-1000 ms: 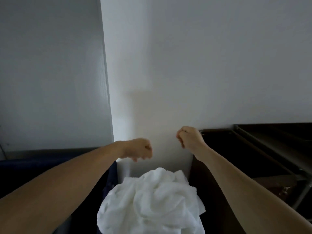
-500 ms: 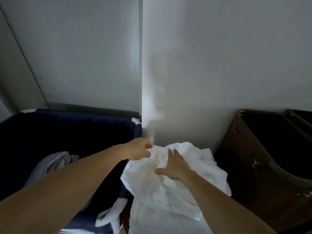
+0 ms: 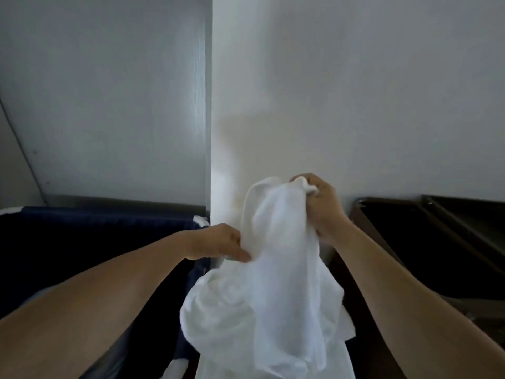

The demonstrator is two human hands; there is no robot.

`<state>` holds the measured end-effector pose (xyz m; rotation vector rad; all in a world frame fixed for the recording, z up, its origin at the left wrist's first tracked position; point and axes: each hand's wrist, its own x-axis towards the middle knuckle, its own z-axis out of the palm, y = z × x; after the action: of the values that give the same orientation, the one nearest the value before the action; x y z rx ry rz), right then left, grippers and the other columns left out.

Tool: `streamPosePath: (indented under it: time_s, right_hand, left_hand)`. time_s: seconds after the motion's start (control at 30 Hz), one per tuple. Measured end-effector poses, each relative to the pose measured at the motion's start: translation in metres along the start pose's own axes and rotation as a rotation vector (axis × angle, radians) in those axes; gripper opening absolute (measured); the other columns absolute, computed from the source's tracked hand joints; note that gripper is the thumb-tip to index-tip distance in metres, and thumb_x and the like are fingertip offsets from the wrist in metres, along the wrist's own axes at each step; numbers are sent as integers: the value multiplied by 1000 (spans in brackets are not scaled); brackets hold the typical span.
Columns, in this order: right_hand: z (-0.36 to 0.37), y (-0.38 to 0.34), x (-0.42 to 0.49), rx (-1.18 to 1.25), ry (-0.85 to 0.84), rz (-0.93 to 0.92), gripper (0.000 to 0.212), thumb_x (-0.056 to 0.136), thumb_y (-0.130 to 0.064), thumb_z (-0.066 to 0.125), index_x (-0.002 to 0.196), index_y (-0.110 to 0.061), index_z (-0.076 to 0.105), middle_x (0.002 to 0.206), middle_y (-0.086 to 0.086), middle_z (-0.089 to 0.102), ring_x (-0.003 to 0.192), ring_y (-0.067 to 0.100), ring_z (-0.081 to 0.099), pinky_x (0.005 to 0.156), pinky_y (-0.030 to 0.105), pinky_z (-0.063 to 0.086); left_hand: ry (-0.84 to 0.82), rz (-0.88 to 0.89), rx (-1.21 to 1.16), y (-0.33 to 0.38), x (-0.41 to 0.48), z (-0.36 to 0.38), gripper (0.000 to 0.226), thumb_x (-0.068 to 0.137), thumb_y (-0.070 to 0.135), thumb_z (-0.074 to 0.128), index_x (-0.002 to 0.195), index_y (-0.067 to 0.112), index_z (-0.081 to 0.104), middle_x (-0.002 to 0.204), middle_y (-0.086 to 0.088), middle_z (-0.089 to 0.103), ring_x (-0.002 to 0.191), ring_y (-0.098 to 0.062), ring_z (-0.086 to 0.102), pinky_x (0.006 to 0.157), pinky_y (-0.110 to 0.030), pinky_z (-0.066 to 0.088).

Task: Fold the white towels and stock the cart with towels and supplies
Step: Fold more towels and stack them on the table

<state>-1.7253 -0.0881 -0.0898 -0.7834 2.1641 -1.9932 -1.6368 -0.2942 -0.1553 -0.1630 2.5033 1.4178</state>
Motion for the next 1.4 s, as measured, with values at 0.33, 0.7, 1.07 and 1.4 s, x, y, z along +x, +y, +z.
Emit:
streamPosePath:
  time_s: [0.33, 0.7, 1.07, 1.4]
  right_hand:
    - [-72, 9, -10, -281, -70, 223, 49, 82, 4, 57, 126, -16, 60, 128, 9, 62, 104, 19, 60, 82, 28, 51]
    - [-48, -11, -3, -282, 11, 72, 17, 88, -23, 72, 93, -7, 74, 92, 13, 75, 89, 27, 72, 78, 43, 58]
    - [-67, -59, 8, -246, -107, 11, 35, 71, -21, 83, 99, -4, 70, 104, 20, 72, 88, 30, 70, 88, 51, 55]
    - [-48, -76, 13, -533, 81, -199, 29, 92, -29, 67, 71, -12, 58, 64, -4, 52, 59, 10, 46, 58, 29, 40]
  left_hand:
    - [416, 333, -133, 109, 6, -25, 13, 94, 27, 65, 87, 18, 59, 80, 2, 63, 66, -12, 55, 56, -24, 44]
    - [124, 266, -220, 112, 9, -4, 49, 74, 17, 85, 115, 9, 59, 98, -10, 70, 81, -24, 68, 71, -35, 53]
    - [372, 376, -527, 133, 2, -19, 7, 96, 12, 59, 89, 14, 61, 82, -3, 65, 67, -17, 63, 59, -30, 53]
    - [141, 366, -481, 123, 1, 3, 15, 86, 17, 72, 94, 8, 64, 84, -2, 70, 76, -16, 66, 68, -28, 55]
